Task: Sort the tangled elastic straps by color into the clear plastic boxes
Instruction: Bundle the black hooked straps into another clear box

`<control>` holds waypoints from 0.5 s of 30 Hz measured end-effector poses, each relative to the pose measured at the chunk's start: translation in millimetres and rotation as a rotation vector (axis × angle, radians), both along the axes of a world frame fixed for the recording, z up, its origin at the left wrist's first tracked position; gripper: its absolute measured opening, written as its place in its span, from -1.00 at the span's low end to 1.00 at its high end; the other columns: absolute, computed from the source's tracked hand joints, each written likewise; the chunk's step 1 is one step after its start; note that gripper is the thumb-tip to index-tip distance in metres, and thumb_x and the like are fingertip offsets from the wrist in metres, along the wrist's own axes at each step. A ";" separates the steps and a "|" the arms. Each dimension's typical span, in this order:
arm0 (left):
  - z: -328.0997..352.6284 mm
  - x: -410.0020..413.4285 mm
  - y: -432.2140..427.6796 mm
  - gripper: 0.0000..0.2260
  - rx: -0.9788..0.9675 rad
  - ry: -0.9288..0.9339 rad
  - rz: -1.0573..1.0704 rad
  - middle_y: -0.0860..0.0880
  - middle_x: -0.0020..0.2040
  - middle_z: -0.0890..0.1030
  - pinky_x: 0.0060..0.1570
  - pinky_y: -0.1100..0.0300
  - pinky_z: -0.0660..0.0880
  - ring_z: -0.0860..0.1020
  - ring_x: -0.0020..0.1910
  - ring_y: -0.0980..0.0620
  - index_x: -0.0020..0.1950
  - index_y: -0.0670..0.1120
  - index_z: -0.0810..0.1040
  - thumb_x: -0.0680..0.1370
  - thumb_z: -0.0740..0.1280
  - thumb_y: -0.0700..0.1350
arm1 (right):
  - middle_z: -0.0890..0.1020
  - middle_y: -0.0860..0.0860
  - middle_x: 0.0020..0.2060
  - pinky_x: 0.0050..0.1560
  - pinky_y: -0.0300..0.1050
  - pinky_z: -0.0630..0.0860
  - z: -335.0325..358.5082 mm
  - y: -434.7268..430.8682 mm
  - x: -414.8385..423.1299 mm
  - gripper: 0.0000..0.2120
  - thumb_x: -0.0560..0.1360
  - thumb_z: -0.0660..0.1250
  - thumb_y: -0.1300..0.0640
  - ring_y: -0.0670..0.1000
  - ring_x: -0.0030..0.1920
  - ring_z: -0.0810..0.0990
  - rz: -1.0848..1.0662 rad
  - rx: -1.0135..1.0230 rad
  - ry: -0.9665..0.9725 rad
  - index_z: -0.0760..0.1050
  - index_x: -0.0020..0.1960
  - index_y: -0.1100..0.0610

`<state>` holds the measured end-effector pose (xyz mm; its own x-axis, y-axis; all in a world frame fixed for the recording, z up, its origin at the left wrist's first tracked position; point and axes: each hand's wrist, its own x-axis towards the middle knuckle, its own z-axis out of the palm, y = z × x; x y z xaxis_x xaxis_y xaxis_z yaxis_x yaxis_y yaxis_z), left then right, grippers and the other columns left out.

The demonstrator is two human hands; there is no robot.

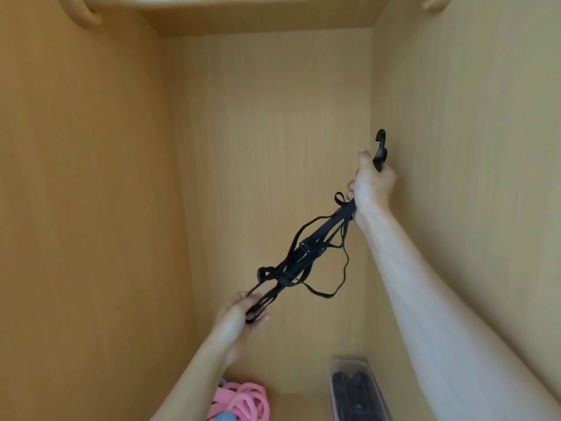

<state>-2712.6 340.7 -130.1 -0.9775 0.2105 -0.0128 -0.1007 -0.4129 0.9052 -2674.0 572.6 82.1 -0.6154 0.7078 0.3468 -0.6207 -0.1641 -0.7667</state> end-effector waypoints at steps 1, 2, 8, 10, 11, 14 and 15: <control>3.0 -4.2 -2.8 -0.94 0.061 -0.033 0.038 -0.18 -0.18 0.62 -0.15 0.08 0.68 0.63 -0.22 -0.05 0.04 -0.27 0.53 0.59 0.35 -0.30 | 0.32 -0.17 -0.59 -0.56 -0.23 0.24 -2.2 0.5 0.8 -0.79 0.61 0.32 -0.02 -0.13 -0.60 0.25 -0.007 0.010 0.003 0.38 -0.11 0.06; 6.2 -7.5 -5.8 -0.92 0.127 -0.058 0.064 -0.22 -0.12 0.61 -0.14 0.05 0.68 0.64 -0.17 -0.10 0.08 -0.28 0.52 0.60 0.33 -0.31 | 0.33 -0.15 -0.56 -0.56 -0.23 0.23 -4.2 0.6 1.9 -0.79 0.61 0.31 -0.01 -0.12 -0.60 0.25 -0.012 0.017 0.005 0.38 -0.12 0.06; 18.4 -1.2 -15.3 -0.89 0.333 -0.036 -0.049 -0.25 -0.03 0.56 -0.15 -0.02 0.66 0.62 0.09 -0.25 0.09 -0.20 0.44 0.62 0.20 -0.36 | 0.32 -0.08 -0.47 -0.55 -0.21 0.22 -20.1 -8.2 1.1 -0.78 0.64 0.27 0.02 -0.12 -0.59 0.25 0.011 -0.027 0.014 0.38 -0.14 0.07; 22.7 8.1 -10.4 -0.79 0.091 0.083 -0.139 -0.18 -0.11 0.58 -0.12 0.03 0.58 0.63 -0.07 -0.13 0.10 -0.20 0.46 0.48 0.28 -0.37 | 0.33 -0.10 -0.50 -0.55 -0.21 0.23 -24.3 -17.1 -1.5 -0.77 0.64 0.28 0.02 -0.11 -0.60 0.26 0.019 -0.022 0.006 0.38 -0.14 0.08; 25.4 13.2 -6.8 -0.65 -0.029 0.138 -0.194 -0.15 -0.15 0.57 -0.08 0.04 0.55 0.61 -0.13 -0.11 0.14 -0.21 0.46 0.37 0.34 -0.35 | 0.32 -0.12 -0.53 -0.55 -0.21 0.23 -25.5 -21.6 -2.9 -0.77 0.64 0.28 0.02 -0.11 -0.60 0.26 0.027 -0.015 0.001 0.37 -0.15 0.08; 28.4 26.5 2.8 -0.38 -0.243 0.221 -0.374 -0.13 -0.09 0.57 0.07 0.01 0.51 0.57 -0.10 -0.07 0.31 -0.21 0.44 0.22 0.31 -0.30 | 0.29 -0.16 -0.59 -0.54 -0.22 0.22 -26.2 -32.5 -5.6 -0.75 0.63 0.27 -0.01 -0.09 -0.59 0.24 0.061 -0.023 0.000 0.35 -0.17 0.07; 28.3 30.1 4.9 -0.35 -0.280 0.240 -0.442 -0.13 -0.02 0.57 0.11 0.02 0.50 0.57 -0.06 -0.06 0.37 -0.18 0.43 0.25 0.33 -0.28 | 0.29 -0.17 -0.60 -0.54 -0.23 0.22 -26.0 -34.8 -6.5 -0.74 0.63 0.27 -0.01 -0.08 -0.59 0.24 0.065 -0.037 0.002 0.35 -0.18 0.07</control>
